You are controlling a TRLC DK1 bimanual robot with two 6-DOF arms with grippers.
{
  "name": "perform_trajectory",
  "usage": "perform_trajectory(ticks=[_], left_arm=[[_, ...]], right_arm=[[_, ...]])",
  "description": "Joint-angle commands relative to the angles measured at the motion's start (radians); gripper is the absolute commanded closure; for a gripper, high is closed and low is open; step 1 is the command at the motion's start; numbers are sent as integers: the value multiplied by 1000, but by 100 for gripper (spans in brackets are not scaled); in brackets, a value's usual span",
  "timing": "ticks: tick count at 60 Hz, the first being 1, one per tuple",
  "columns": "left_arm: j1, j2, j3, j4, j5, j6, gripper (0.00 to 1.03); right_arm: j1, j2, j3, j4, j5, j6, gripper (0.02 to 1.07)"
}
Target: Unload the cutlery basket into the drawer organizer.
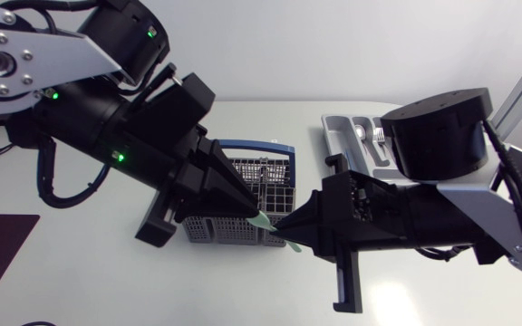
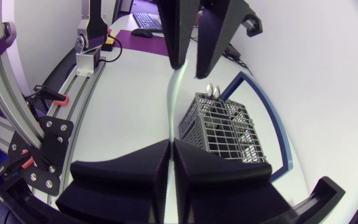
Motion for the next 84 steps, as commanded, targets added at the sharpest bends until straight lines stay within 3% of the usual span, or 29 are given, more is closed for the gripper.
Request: perform_trajectory(ticks=[1, 12, 30, 40, 48, 52, 59, 68, 77, 84], left_arm=[[35, -28, 39, -5, 9, -17, 36], [129, -104, 37, 38, 9, -49, 19], [313, -192, -50, 6, 1, 94, 17], [334, -215, -172, -7, -123, 267, 18], [303, -256, -285, 7, -247, 393, 18], [280, -273, -348, 52, -333, 442, 18], [274, -330, -489, 223, -442, 545, 18], [280, -371, -618, 458, -490, 661, 23], [284, -345, -621, 519, -497, 735, 24], [297, -319, -613, 576, -501, 802, 31]], right_arm=[[6, -33, -31, -23, 7, -3, 101], [-28, -123, -50, -95, 19, -15, 101], [-272, -312, -113, -256, 38, -183, 101], [-471, -309, -184, -253, 15, -331, 101], [-623, -263, -212, -227, -21, -437, 101], [-701, -220, -212, -212, -48, -491, 101], [-813, -132, -193, -186, -82, -560, 101], [-884, -53, -166, -164, -100, -600, 101], [-924, 7, -139, -152, -102, -632, 101], [-948, 24, -118, -144, -103, -643, 101]])
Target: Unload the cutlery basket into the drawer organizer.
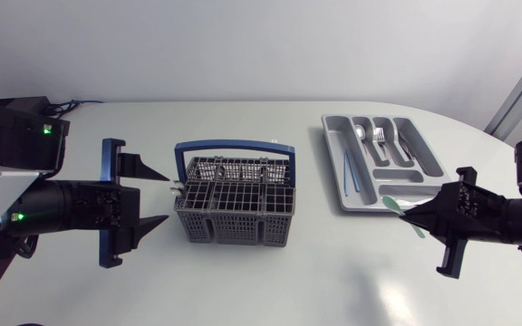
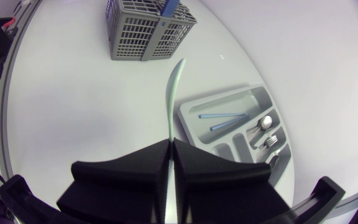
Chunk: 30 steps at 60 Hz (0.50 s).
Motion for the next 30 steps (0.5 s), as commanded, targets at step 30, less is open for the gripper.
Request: perform_trajectory(ticks=[30], left_arm=[[72, 111, 37, 80, -7, 196, 31]], right_arm=[[-62, 229, 32, 348, 129, -113, 101]])
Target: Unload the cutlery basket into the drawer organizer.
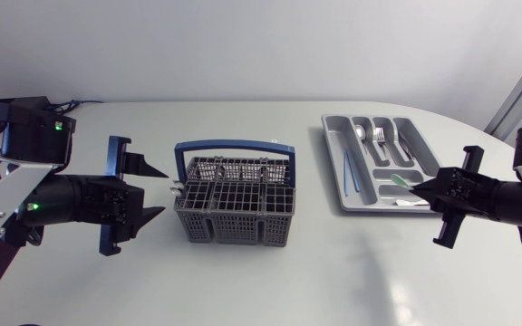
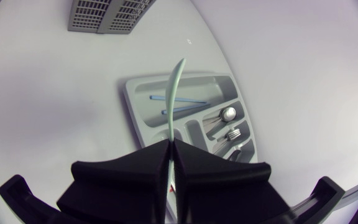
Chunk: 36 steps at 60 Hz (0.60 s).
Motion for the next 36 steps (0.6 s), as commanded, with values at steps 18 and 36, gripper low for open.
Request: perform_trajectory(ticks=[18, 36], left_arm=[[17, 31, 58, -10, -5, 61, 31], [22, 37, 87, -66, -7, 66, 31]], right_arm=[[-83, 318, 69, 274, 98, -181, 101], [-85, 461, 86, 432, 209, -295, 101]])
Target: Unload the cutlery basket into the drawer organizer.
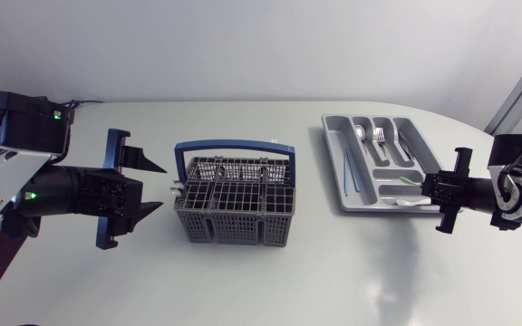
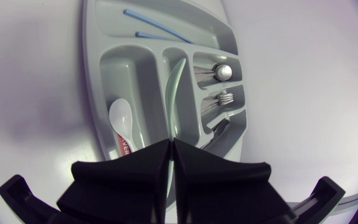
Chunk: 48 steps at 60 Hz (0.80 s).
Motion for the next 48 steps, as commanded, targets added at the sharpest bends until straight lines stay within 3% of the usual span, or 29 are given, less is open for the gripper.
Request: perform_trajectory(ticks=[1, 10, 19, 23, 29, 34, 48], left_arm=[[11, 20, 38, -19, -6, 40, 31], [8, 23, 43, -32, -6, 40, 31], [-4, 28, 30, -32, -17, 42, 31], [-7, 26, 26, -29, -17, 43, 39], [-7, 26, 23, -22, -17, 49, 40], [-10, 26, 20, -22, -17, 49, 40], [-36, 39, 0, 9, -17, 52, 52]], right_arm=[[-5, 46, -1, 54, 34, -77, 101], [4, 72, -24, 117, 77, -106, 96], [6, 85, -45, 172, 94, -111, 49], [6, 76, -53, 175, 94, -109, 34], [4, 62, -58, 181, 94, -99, 15], [4, 39, -71, 181, 94, -96, 10], [18, -86, -128, 180, 80, -31, 8]])
